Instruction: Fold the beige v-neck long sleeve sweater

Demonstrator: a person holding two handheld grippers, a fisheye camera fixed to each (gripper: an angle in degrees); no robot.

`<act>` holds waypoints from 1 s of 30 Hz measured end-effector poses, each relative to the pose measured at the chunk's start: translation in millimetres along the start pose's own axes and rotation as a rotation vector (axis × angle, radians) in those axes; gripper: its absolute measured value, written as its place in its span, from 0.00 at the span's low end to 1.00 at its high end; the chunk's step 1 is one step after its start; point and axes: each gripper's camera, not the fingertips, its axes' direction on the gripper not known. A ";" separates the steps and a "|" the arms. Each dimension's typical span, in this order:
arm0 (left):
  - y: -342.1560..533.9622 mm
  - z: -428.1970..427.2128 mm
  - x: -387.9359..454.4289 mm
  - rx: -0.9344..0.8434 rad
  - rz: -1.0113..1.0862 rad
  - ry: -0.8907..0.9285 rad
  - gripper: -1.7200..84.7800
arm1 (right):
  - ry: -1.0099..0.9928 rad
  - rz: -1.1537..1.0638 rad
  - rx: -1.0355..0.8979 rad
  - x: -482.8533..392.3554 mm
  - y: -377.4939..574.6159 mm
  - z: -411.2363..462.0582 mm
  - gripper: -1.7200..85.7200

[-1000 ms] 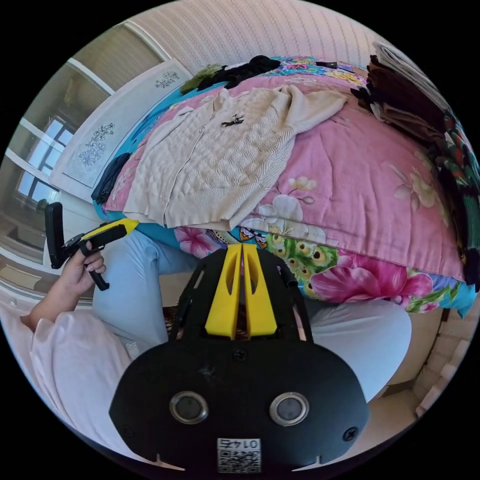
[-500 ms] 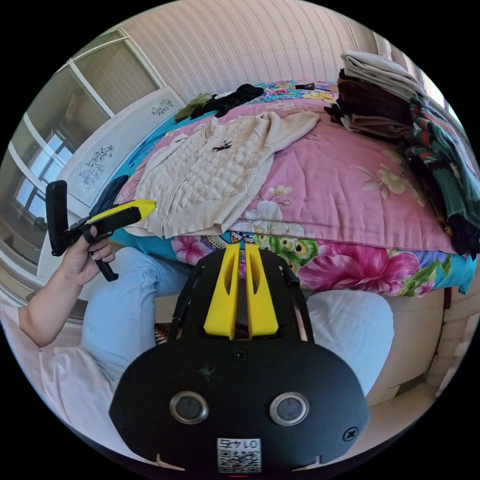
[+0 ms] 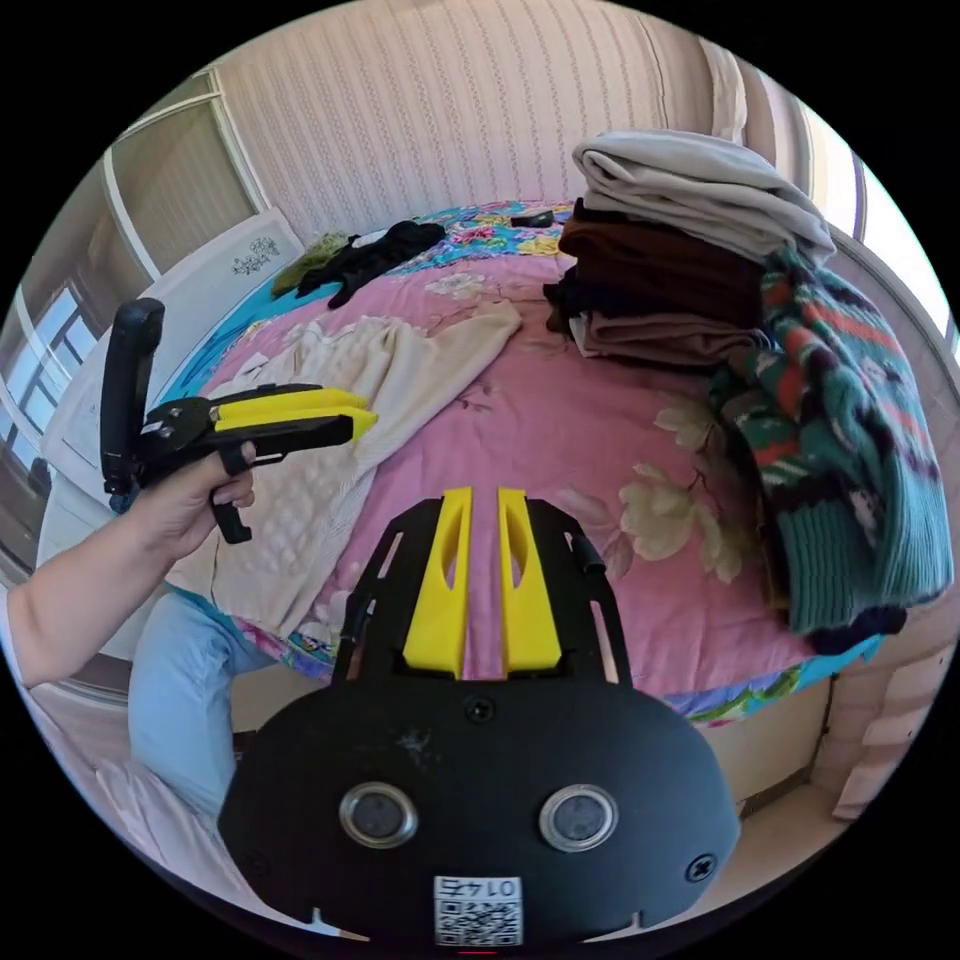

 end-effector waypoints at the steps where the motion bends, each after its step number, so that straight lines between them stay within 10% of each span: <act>1: -7.9 17.5 -4.8 -0.033 0.001 -0.017 0.10 | 0.009 -0.031 -0.010 4.4 -15.6 4.5 0.09; 15: -14.1 93.5 -23.1 0.015 0.044 0.102 0.01 | -0.180 0.226 -0.089 61.6 -166.2 91.6 0.05; 20: -11.9 70.6 -26.3 0.131 0.122 0.144 0.01 | -0.446 0.251 0.125 99.4 -126.4 2.4 0.03; 30: -25.4 109.5 -32.5 0.009 0.074 0.073 0.01 | -0.370 0.393 0.178 149.7 7.7 -101.1 0.10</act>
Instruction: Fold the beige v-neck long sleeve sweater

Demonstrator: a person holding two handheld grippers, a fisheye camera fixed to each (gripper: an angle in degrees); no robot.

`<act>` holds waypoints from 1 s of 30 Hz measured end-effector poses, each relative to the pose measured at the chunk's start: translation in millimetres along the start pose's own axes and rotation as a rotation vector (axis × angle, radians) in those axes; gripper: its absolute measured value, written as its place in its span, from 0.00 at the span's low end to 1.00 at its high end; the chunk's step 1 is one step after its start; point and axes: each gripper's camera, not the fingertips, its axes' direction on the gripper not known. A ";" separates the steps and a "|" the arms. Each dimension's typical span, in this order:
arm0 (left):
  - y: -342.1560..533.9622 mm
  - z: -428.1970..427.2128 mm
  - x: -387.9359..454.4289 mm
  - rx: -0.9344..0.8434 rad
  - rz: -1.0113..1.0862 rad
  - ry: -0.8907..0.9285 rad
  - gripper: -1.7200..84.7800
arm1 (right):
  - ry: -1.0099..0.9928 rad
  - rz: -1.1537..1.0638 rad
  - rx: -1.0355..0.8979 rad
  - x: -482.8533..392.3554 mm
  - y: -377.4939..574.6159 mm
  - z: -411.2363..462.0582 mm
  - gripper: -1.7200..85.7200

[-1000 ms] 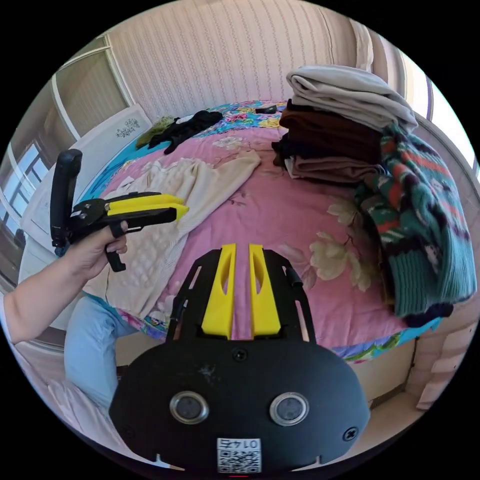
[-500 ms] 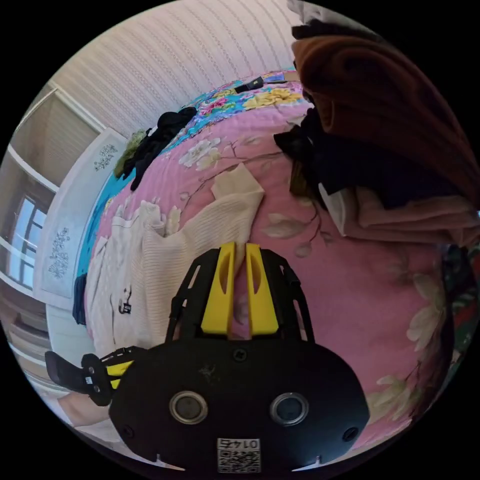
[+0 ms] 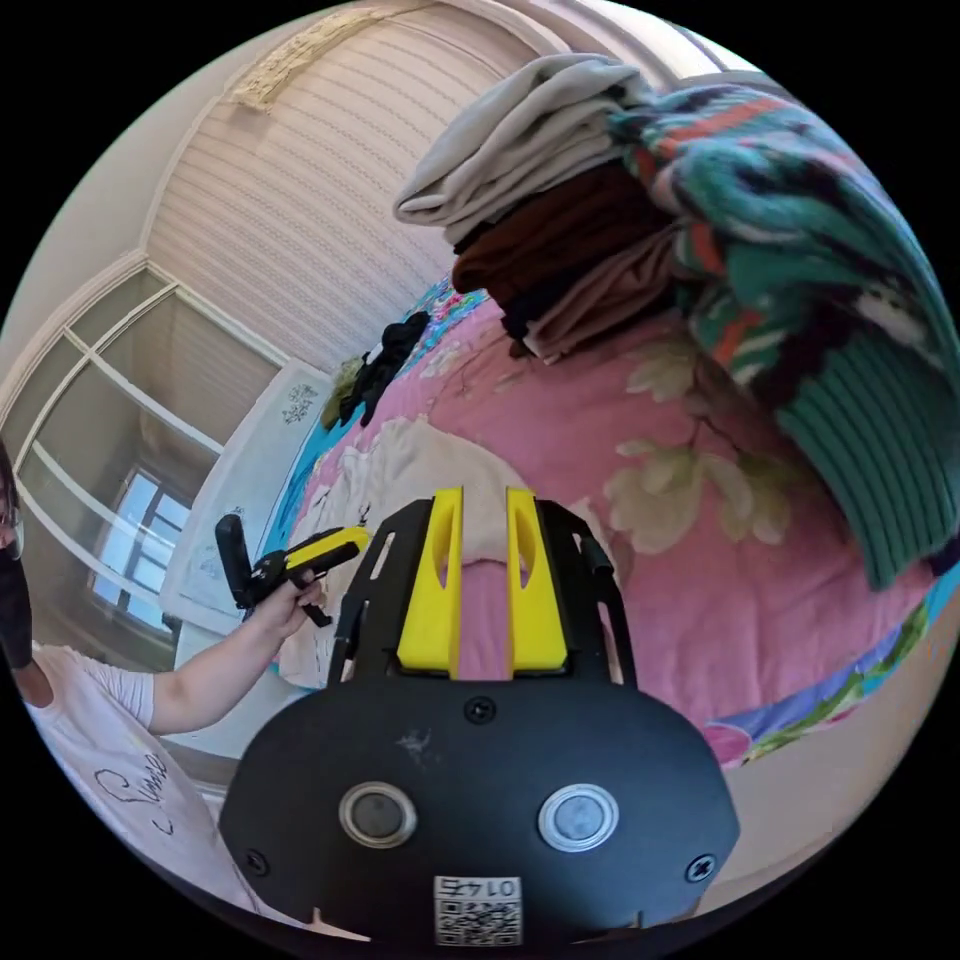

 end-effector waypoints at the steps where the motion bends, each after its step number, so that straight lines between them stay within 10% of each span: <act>1: -7.0 -0.8 5.0 0.008 0.025 -0.025 0.01 | 0.047 0.023 0.029 9.9 6.9 -10.6 0.10; 7: -61.5 11.7 64.6 0.030 0.366 -0.183 0.01 | 0.184 -0.033 -0.062 28.4 17.5 -25.5 0.15; 15: -132.8 80.4 85.5 -0.006 0.295 0.043 0.08 | 0.373 -0.438 -0.105 -3.7 15.0 -13.0 0.13; 19: -142.4 161.9 70.9 -0.280 0.164 0.076 0.09 | 0.299 -0.411 -0.185 11.2 2.5 -17.8 0.05; 30: -173.9 139.9 71.0 0.008 0.143 0.214 0.01 | -0.323 -0.041 -0.272 52.0 -67.8 -102.5 0.02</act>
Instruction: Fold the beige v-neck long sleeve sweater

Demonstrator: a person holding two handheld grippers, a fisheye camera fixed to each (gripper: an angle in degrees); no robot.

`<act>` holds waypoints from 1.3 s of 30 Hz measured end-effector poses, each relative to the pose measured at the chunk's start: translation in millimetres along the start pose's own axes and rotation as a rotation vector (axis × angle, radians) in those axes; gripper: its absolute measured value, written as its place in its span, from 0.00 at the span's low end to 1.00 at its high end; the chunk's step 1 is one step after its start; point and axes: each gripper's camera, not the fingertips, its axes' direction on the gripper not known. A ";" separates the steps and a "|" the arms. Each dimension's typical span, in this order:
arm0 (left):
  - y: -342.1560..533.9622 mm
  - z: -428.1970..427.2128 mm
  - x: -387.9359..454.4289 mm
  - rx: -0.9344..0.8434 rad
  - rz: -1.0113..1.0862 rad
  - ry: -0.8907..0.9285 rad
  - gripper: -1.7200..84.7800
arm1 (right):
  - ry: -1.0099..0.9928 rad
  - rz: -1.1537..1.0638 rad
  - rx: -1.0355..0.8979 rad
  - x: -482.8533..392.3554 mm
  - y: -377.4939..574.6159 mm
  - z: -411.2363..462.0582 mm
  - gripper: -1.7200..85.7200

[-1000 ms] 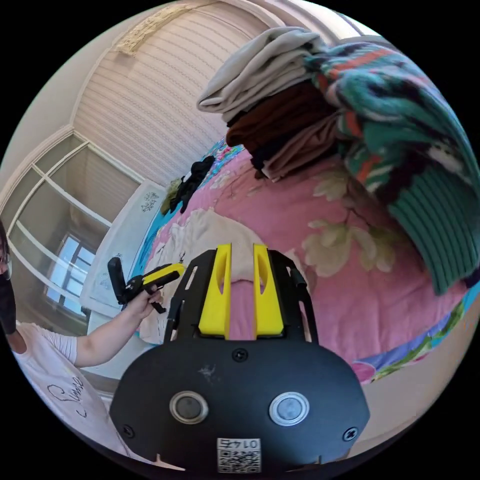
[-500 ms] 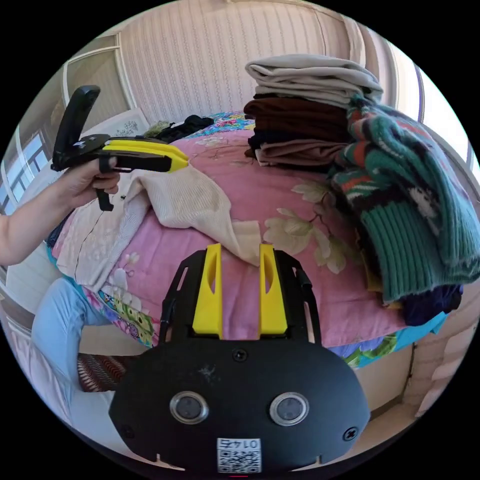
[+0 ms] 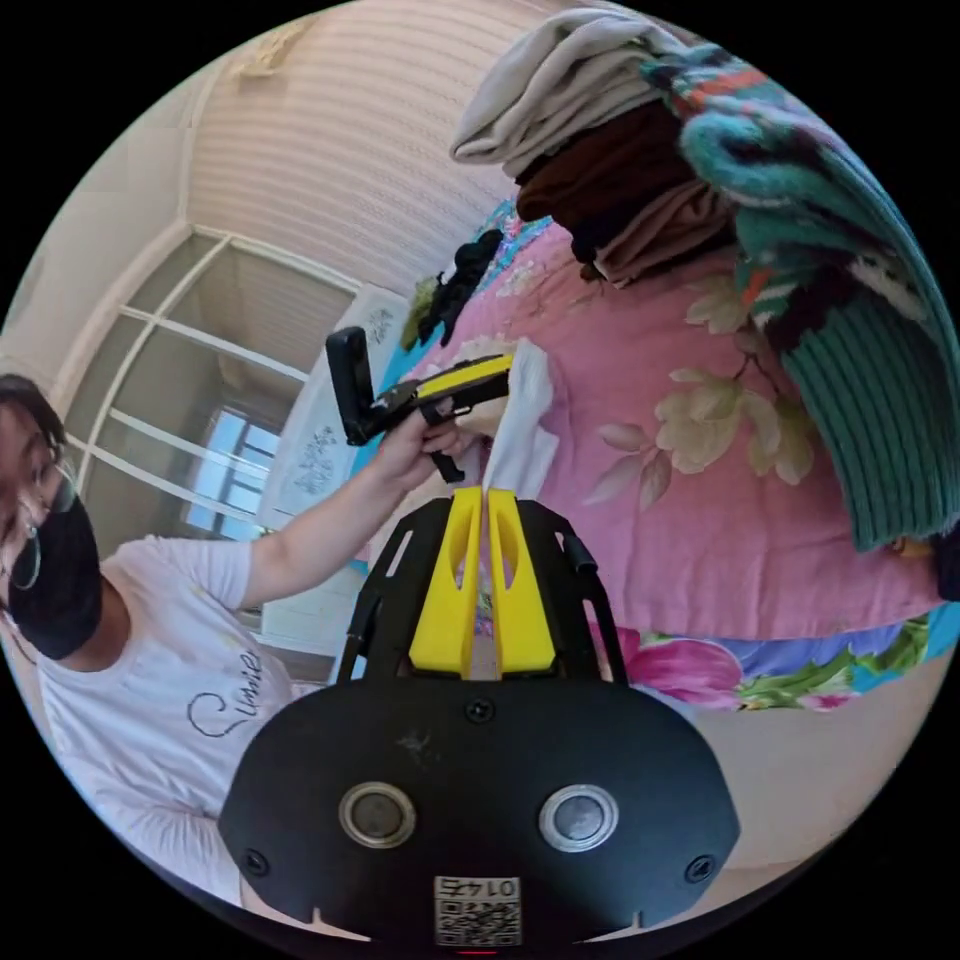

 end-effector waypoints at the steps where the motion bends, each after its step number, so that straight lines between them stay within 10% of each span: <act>1: -7.8 6.0 1.5 -0.002 0.009 -0.023 0.01 | -0.047 0.045 0.075 15.5 -3.6 -14.5 0.02; 6: -23.0 50.4 1.0 -0.103 -0.023 -0.039 0.01 | 0.191 0.280 0.305 77.9 -0.9 -47.6 0.02; 14: -22.8 77.9 15.1 -0.095 0.092 -0.221 0.01 | 0.049 0.361 0.842 128.0 30.6 -63.3 0.03; 25: -20.2 73.3 12.5 -0.110 0.045 -0.178 0.01 | 0.401 0.232 0.482 106.8 -14.5 -25.4 0.09; 39: -24.1 -9.2 65.0 -0.153 0.314 -0.199 0.01 | 0.125 0.271 0.516 144.3 -6.8 -19.3 0.02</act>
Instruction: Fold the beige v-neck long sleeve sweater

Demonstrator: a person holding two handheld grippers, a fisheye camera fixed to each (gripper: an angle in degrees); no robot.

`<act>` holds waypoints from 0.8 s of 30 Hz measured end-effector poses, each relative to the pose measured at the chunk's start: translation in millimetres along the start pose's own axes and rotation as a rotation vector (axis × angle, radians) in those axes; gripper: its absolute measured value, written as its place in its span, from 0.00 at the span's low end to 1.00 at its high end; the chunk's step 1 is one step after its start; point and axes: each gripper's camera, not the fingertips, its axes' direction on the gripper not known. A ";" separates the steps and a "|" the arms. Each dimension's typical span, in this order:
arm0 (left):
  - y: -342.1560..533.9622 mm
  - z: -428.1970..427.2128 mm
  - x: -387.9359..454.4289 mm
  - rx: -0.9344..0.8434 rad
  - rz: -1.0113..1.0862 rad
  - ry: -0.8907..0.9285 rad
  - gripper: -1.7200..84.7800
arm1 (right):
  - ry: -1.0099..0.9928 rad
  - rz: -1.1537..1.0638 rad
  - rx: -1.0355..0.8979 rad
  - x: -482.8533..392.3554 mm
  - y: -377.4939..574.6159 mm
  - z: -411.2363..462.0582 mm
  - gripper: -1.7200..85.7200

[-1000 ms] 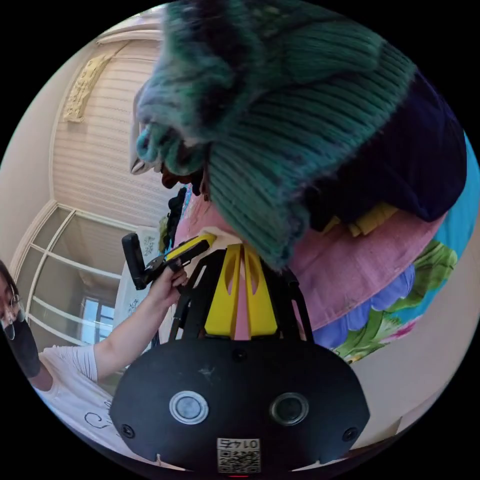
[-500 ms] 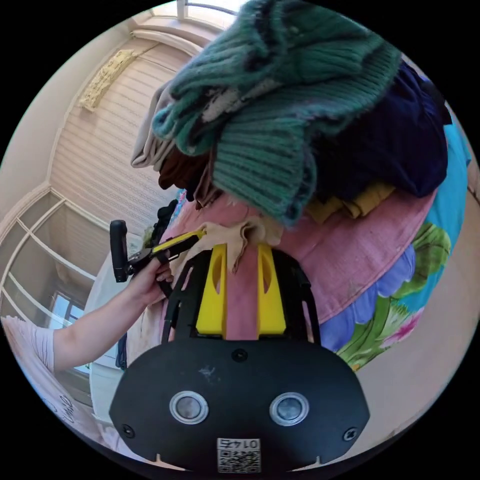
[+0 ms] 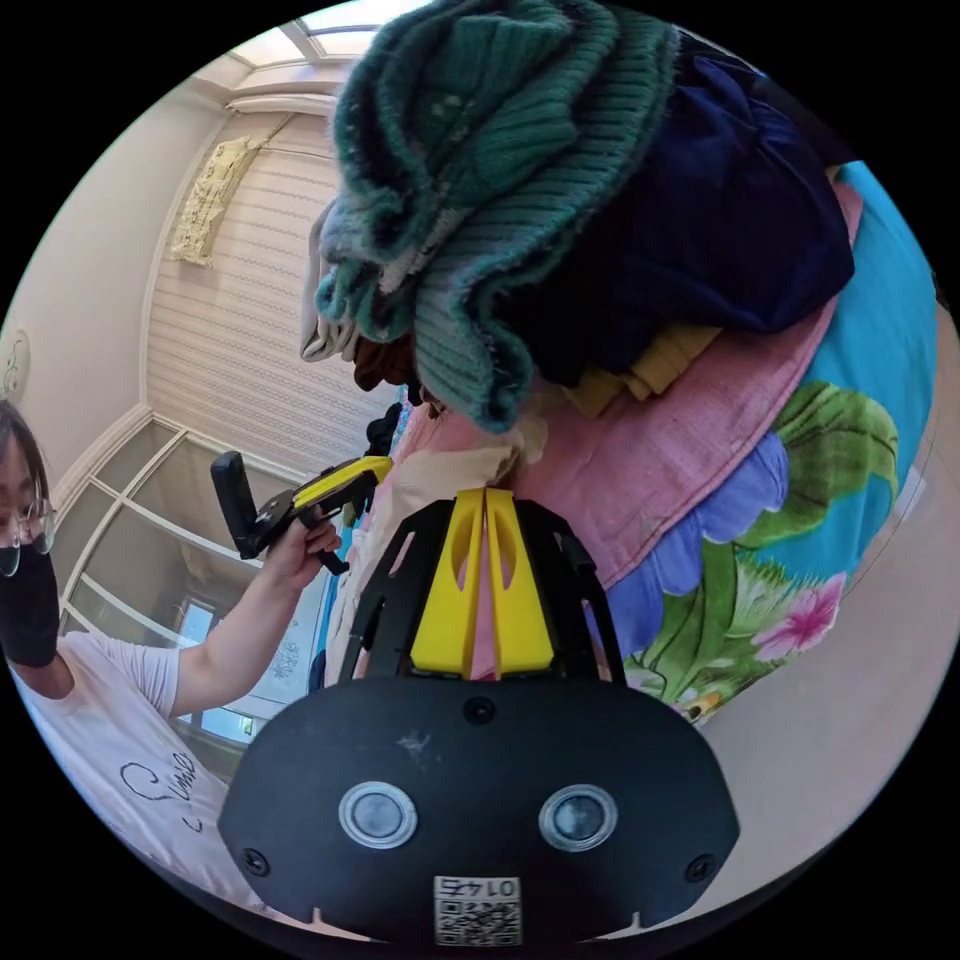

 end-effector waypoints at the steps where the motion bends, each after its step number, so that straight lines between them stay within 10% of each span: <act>1: -5.3 -4.0 4.9 0.019 0.025 0.027 0.01 | 0.035 -0.017 -0.010 -1.6 -0.3 6.7 0.02; 15: -15.0 14.1 34.0 -0.115 -0.033 0.320 0.01 | 0.097 0.003 -0.045 4.0 15.3 96.7 0.02; 24: 119.4 -144.0 4.3 0.101 -0.261 0.318 0.01 | 0.145 -0.050 -0.083 -2.7 37.1 171.7 0.02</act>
